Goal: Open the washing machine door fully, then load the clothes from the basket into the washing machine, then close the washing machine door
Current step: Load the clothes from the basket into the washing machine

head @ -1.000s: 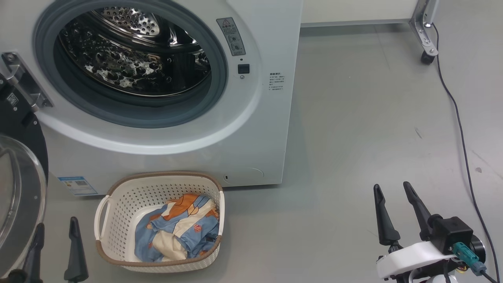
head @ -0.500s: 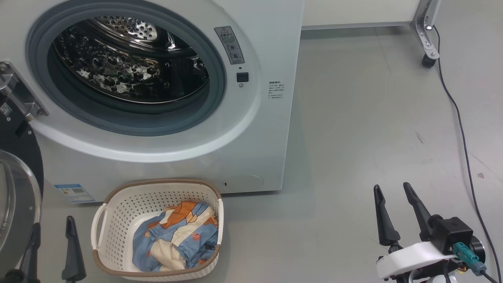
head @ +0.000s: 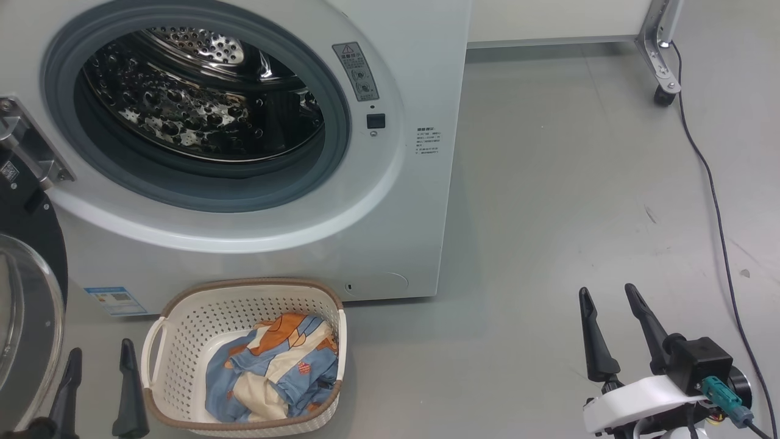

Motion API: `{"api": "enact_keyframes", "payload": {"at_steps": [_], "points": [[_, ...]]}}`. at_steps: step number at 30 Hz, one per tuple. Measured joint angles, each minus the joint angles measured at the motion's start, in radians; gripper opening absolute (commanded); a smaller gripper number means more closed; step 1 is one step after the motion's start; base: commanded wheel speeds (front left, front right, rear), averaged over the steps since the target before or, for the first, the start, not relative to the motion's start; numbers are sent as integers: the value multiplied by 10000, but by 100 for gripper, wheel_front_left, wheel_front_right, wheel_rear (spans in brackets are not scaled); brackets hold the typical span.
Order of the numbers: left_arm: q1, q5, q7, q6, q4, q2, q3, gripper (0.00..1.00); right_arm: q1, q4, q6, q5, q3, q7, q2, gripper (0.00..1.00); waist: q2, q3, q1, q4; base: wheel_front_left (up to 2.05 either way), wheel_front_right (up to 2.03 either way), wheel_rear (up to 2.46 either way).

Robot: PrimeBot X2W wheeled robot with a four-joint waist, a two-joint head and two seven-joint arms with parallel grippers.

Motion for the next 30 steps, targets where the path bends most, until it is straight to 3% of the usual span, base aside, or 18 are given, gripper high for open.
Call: {"api": "enact_keyframes", "payload": {"at_steps": [21, 30], "points": [[-33, -299, 0, 0, 25, 92, -593, 100, -69, -180, -35, 286, 251, 0, 0, 100, 0, 1306, 0, -190, 0, 0, 0], [-546, -543, 0, 0, 267, 286, -838, 100, -555, -267, -280, 357, 453, 0, -4, 100, 0, 2234, 0, -396, 0, 0, 0]]}}
